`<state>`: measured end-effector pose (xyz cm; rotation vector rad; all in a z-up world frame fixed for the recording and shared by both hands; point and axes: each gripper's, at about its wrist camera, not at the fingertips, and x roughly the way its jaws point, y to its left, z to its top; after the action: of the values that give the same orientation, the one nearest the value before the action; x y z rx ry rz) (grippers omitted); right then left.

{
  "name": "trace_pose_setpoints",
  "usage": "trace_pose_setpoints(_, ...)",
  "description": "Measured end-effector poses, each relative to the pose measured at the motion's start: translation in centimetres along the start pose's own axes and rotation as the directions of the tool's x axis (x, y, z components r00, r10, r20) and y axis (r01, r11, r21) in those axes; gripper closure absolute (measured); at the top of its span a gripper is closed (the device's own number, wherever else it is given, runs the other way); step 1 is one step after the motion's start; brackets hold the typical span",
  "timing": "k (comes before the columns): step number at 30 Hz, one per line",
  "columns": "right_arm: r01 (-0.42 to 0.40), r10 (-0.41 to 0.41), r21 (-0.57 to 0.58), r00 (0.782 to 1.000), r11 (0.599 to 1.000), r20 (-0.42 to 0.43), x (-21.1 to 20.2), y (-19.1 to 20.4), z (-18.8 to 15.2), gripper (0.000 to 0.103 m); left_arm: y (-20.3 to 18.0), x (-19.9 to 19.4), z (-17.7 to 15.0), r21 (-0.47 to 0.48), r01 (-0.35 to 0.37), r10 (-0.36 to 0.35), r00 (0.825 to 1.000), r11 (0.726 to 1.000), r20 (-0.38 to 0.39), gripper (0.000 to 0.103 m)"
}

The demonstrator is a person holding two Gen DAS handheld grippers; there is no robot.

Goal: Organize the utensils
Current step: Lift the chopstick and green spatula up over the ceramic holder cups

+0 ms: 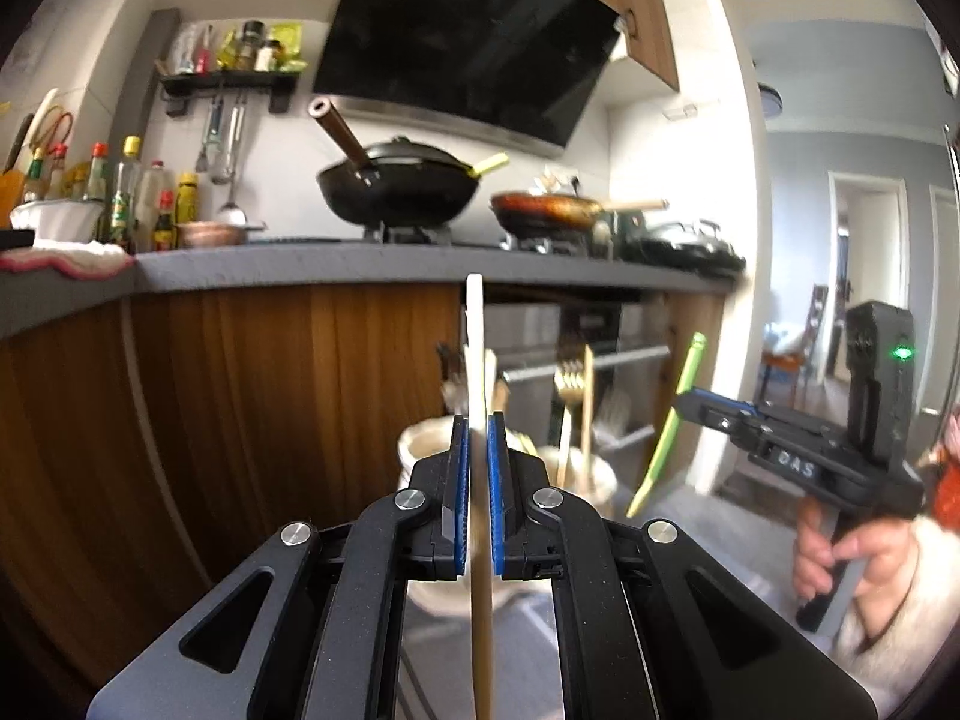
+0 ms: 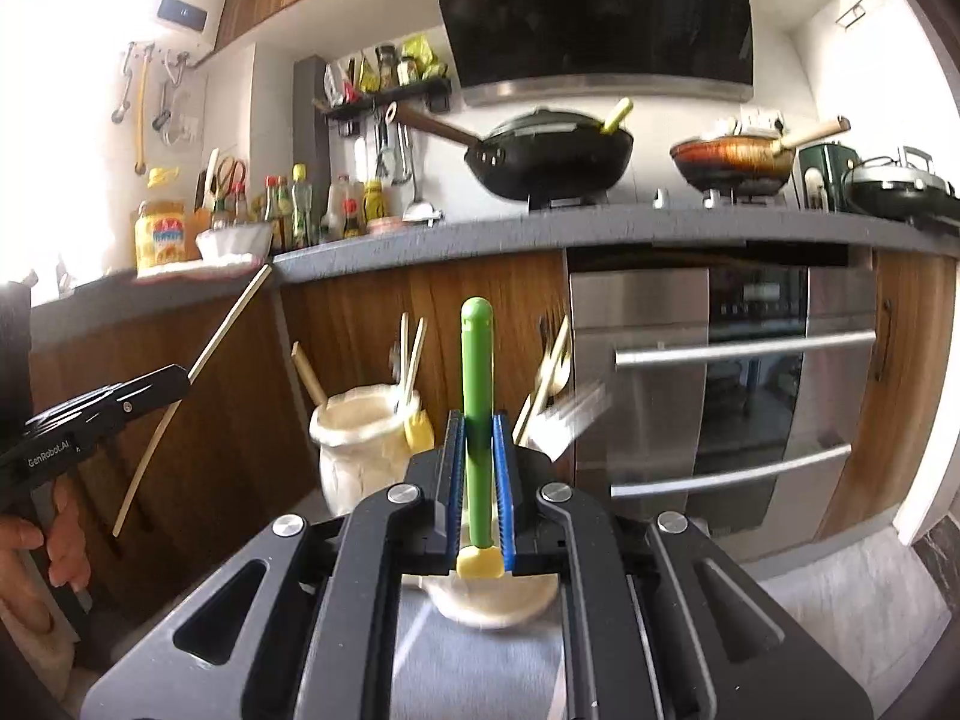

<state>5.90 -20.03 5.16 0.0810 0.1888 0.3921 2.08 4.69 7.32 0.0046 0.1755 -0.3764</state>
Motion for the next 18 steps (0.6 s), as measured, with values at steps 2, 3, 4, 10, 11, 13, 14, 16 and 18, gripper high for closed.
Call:
trace_pose_setpoints(2, 0.001, -0.001, 0.006, 1.0, 1.0, 0.023, 0.7, -0.1, 0.9, 0.094, 0.9, 1.4, 0.9, -0.028, 0.013, -0.012, 1.0, 1.0, 0.022, 0.097)
trace_pose_setpoints(3, 0.001, -0.002, 0.011, 0.999, 1.0, 0.032, 1.1, -0.3, 1.3, 0.094, 1.3, 1.9, 1.2, -0.045, 0.023, -0.022, 0.999, 0.999, 0.03, 0.097)
trace_pose_setpoints(4, 0.002, -0.002, 0.017, 0.999, 1.0, 0.038, 1.5, -0.3, 1.6, 0.094, 1.9, 3.0, 1.7, -0.074, 0.042, -0.038, 0.998, 0.996, 0.043, 0.097)
trace_pose_setpoints(10, 0.004, -0.007, 0.05, 0.999, 0.999, 0.052, 4.1, -1.1, 2.1, 0.094, 3.5, 7.6, 3.0, -0.143, 0.105, -0.09, 0.99, 0.984, 0.106, 0.097)
trace_pose_setpoints(11, 0.003, -0.006, 0.052, 0.999, 0.999, 0.049, 4.4, -1.2, 2.0, 0.094, 3.7, 8.7, 3.1, -0.154, 0.112, -0.094, 0.988, 0.982, 0.119, 0.097)
trace_pose_setpoints(13, -0.002, 0.0, 0.052, 0.999, 0.999, 0.036, 5.0, -1.4, 1.4, 0.094, 4.1, 10.2, 3.0, -0.171, 0.115, -0.093, 0.987, 0.978, 0.133, 0.097)
trace_pose_setpoints(14, -0.002, 0.001, 0.049, 1.0, 0.999, 0.027, 5.4, -1.5, 1.1, 0.094, 4.2, 10.7, 3.0, -0.176, 0.12, -0.095, 0.985, 0.977, 0.143, 0.097)
trace_pose_setpoints(16, -0.003, 0.003, 0.043, 1.0, 0.999, 0.008, 5.9, -1.7, 0.7, 0.094, 4.3, 11.7, 2.8, -0.177, 0.114, -0.086, 0.983, 0.978, 0.162, 0.097)
trace_pose_setpoints(18, -0.009, 0.009, 0.038, 1.0, 0.999, -0.015, 6.4, -1.8, 0.3, 0.094, 4.5, 12.5, 2.6, -0.178, 0.113, -0.082, 0.981, 0.977, 0.175, 0.097)
